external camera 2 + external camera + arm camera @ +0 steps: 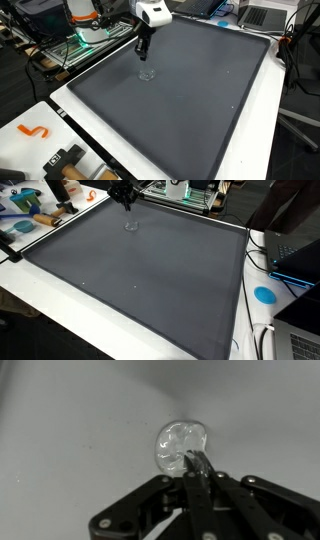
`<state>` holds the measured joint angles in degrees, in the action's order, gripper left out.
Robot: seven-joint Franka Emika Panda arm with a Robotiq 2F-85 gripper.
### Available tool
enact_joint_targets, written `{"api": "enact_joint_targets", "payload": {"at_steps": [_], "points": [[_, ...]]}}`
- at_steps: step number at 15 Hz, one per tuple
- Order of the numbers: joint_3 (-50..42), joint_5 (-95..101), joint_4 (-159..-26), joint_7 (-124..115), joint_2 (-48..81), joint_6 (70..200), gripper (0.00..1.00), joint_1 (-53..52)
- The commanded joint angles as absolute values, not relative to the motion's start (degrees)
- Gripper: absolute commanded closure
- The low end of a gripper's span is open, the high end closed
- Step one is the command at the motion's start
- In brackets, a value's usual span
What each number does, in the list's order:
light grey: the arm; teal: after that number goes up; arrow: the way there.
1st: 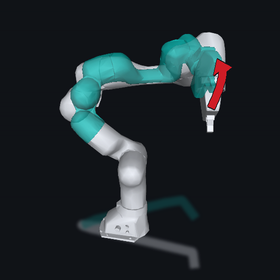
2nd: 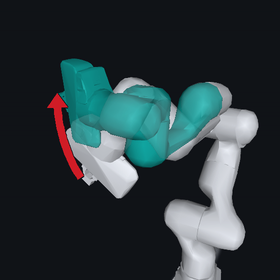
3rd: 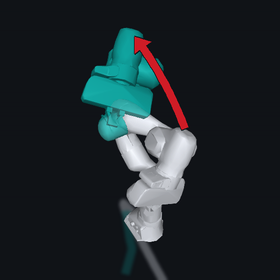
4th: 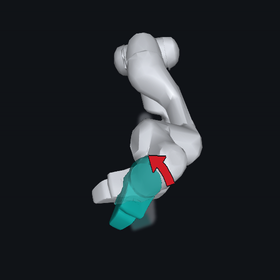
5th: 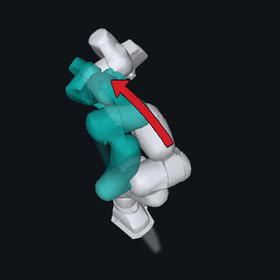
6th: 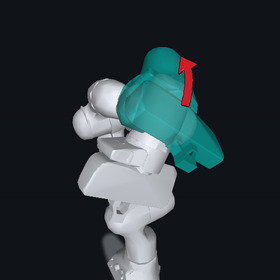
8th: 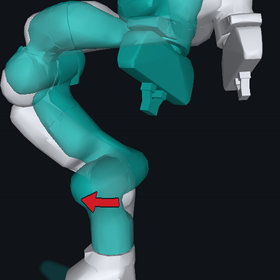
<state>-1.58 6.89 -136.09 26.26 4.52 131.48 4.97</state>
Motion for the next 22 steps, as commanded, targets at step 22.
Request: {"api": "enact_joint_targets", "payload": {"at_steps": [22], "points": [[-2.54, 7.83, -135.86, 29.68, 3.67, 134.41, 0.65, 4.51]]}}
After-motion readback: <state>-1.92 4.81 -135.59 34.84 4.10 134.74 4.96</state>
